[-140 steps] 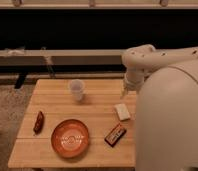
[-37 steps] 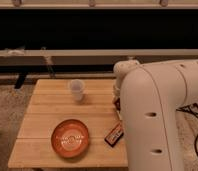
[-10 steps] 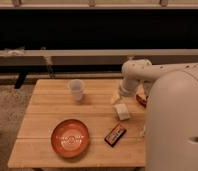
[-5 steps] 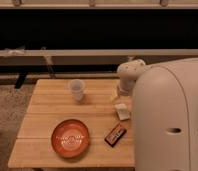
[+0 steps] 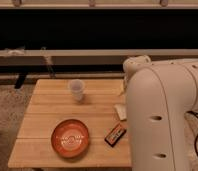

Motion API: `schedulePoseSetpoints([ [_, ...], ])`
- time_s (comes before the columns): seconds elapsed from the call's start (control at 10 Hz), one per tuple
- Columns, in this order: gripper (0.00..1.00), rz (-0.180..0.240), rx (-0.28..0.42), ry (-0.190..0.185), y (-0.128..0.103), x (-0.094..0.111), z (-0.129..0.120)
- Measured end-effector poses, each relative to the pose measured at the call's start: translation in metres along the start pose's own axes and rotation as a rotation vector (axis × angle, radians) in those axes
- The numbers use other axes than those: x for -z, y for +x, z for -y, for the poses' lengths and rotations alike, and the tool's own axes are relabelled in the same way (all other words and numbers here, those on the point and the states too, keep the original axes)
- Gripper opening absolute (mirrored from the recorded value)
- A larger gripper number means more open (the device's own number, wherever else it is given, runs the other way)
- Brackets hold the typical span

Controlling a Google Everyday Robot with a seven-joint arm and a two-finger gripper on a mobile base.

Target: Place the eraser on the white sponge

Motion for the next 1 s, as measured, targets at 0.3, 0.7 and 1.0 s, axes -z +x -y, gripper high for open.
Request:
schedulePoseSetpoints([
  [0.3, 0.80, -0.010, 0.003, -0.006, -0.004, -0.002, 0.015],
  [0.7, 0.80, -0.011, 0.005, -0.006, -0.004, -0.003, 0.014],
  [1.0, 0.80, -0.036, 0.005, -0.001, 0.001, -0.005, 0.035],
])
